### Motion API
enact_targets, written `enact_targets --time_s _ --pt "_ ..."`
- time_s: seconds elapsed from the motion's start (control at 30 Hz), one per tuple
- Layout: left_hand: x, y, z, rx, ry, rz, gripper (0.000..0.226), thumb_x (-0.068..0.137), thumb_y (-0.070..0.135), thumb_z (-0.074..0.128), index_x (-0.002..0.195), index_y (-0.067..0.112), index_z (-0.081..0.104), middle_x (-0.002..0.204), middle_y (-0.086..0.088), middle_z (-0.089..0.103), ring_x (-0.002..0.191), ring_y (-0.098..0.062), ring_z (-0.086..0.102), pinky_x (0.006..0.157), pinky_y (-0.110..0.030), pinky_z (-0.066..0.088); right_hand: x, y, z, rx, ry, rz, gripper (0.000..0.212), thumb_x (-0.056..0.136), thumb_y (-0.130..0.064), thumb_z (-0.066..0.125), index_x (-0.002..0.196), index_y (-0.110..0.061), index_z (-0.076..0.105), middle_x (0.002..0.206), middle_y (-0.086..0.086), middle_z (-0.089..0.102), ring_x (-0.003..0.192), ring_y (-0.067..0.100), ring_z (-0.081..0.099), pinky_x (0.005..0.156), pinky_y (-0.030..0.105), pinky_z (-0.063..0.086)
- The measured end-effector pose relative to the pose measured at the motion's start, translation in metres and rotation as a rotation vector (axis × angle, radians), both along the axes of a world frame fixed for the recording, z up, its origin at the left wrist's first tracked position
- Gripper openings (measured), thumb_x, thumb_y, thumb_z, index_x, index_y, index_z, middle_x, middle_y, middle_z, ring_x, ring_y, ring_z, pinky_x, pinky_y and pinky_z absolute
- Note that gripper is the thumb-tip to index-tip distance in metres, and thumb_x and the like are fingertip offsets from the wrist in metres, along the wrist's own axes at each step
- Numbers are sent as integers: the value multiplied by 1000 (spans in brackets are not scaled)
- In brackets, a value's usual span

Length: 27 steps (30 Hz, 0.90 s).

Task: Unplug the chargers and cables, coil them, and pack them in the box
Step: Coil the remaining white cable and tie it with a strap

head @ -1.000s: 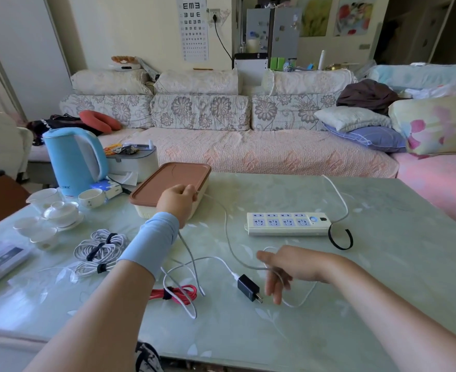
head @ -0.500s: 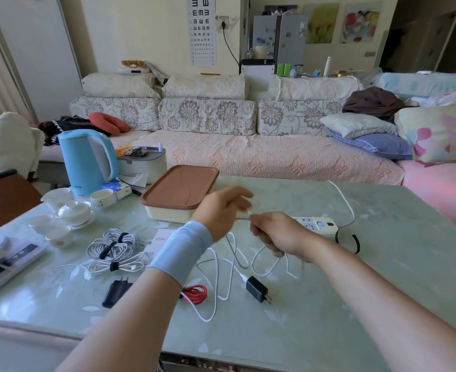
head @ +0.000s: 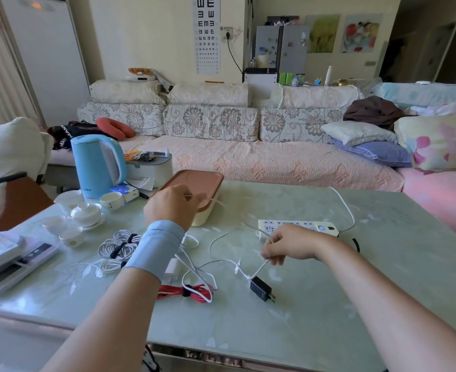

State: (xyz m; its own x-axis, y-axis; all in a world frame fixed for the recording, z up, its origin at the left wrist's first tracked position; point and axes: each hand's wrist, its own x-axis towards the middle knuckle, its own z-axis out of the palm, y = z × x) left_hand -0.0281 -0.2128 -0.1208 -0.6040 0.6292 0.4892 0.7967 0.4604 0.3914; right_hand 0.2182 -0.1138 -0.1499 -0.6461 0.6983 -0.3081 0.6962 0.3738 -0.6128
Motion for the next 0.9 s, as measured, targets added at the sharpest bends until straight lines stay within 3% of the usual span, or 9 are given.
enact_targets --time_s 0.1,0.23,0.3,0.37,0.47,0.53,0.67,0.77,0.9 --pt "-14 -3 -8 7 -82 69 38 86 59 56 78 23 65 80 -1 64 75 -25 57 61 -27 43 -8 -1 3 108 75 -50 24 87 -42 68 70 -25 72 80 -6 61 78 12 54 71 27 39" --pt "-16 -5 -21 -118 60 147 24 88 43 57 102 27 67 113 -4 62 108 -30 51 92 -38 40 -29 -11 1 -77 522 -57 30 102 -31 49 78 -15 52 78 12 73 82 24 72 94 37 46" --pt "-4 -2 -25 -104 202 59 37 83 20 52 118 29 59 122 -1 59 116 -27 48 105 -40 30 -38 -17 2 -56 617 -37 30 103 -28 47 78 -12 52 54 13 58 54 29 66 75 41 51" --pt "15 5 -22 62 267 -231 61 68 5 41 124 23 58 123 -1 61 117 -27 52 110 -37 23 -46 -22 4 6 616 -17 31 102 -27 51 77 -12 60 46 4 40 38 20 43 55 38 48" --pt "48 11 -17 150 35 -678 57 69 -4 44 119 15 64 113 0 64 106 -20 56 99 -25 34 -53 -32 10 43 653 -7 34 101 -27 53 70 -16 63 47 -5 38 43 15 30 43 23 29" --pt "59 10 -16 70 -137 -777 41 73 2 46 102 17 70 85 4 65 84 -19 59 76 -20 41 -52 -32 14 22 675 -41 38 100 -27 54 64 -18 59 45 -8 40 42 12 31 42 19 26" --pt "54 12 -4 39 -120 -641 26 74 28 39 61 19 61 62 1 58 62 -22 48 56 -27 33 -39 -23 18 233 388 -46 31 89 -34 65 61 -20 65 48 -7 55 42 5 43 44 19 34" --pt "47 15 2 39 55 -510 50 78 57 46 49 18 37 57 3 41 58 -21 42 53 -30 27 -28 -13 13 397 118 -108 29 82 -39 67 59 -20 67 51 -12 64 46 5 53 50 22 41" --pt "28 14 4 239 44 -199 55 86 47 61 49 17 34 59 3 38 60 -22 38 54 -30 23 -16 1 2 391 51 -177 27 87 -34 64 67 -18 71 54 -14 64 57 3 57 54 24 37"
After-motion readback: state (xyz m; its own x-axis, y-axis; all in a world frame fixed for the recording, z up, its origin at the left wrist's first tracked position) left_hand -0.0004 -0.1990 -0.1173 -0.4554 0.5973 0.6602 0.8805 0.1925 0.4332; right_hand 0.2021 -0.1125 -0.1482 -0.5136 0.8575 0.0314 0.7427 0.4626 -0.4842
